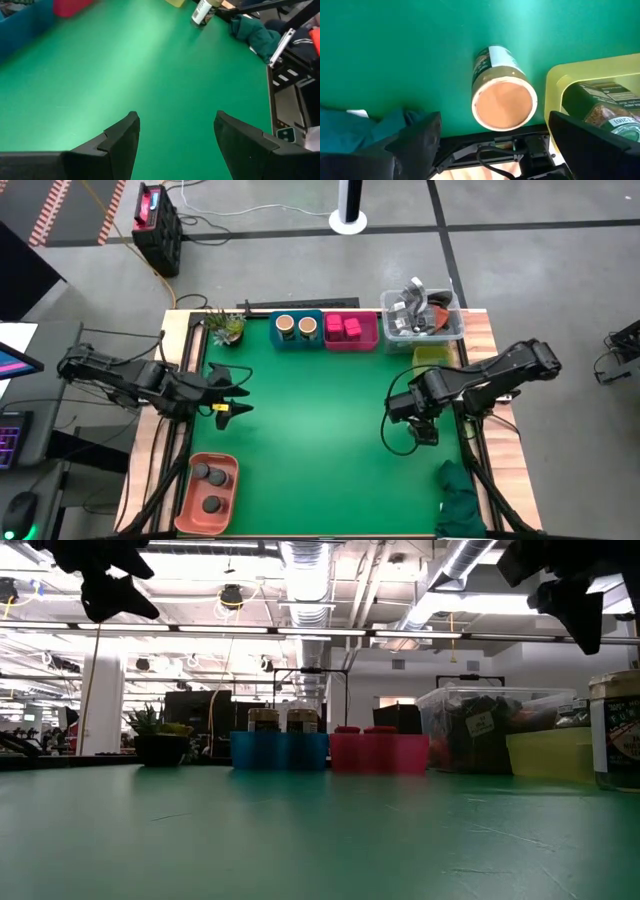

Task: Sort spices by type
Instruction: Put the brown spice bottle into the blue bin

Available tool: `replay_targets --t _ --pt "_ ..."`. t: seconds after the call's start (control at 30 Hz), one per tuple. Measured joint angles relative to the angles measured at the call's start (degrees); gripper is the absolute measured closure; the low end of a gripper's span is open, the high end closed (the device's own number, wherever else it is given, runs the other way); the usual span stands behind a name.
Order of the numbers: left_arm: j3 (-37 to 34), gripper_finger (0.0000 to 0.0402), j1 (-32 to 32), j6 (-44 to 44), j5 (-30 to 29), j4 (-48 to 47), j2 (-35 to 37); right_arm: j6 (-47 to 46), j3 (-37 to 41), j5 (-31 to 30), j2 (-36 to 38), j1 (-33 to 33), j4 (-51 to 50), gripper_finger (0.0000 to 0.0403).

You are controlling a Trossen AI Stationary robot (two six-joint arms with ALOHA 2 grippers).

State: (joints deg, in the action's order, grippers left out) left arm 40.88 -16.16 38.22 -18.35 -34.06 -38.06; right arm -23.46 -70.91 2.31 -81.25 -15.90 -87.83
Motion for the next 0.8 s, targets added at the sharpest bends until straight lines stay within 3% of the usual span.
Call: replay_targets --t 0.33,0.8 --pt "0.0 0.0159 5.73 -3.33 6.27 0.04 0.0 5.2 0.0 -2.05 0.0 0.33 -2.27 0.0003" --pt "0.0 0.0159 6.16 -4.95 7.29 0.04 -0.02 8.51 7.29 1.1 -0.04 1.87 -1.0 0.0003"
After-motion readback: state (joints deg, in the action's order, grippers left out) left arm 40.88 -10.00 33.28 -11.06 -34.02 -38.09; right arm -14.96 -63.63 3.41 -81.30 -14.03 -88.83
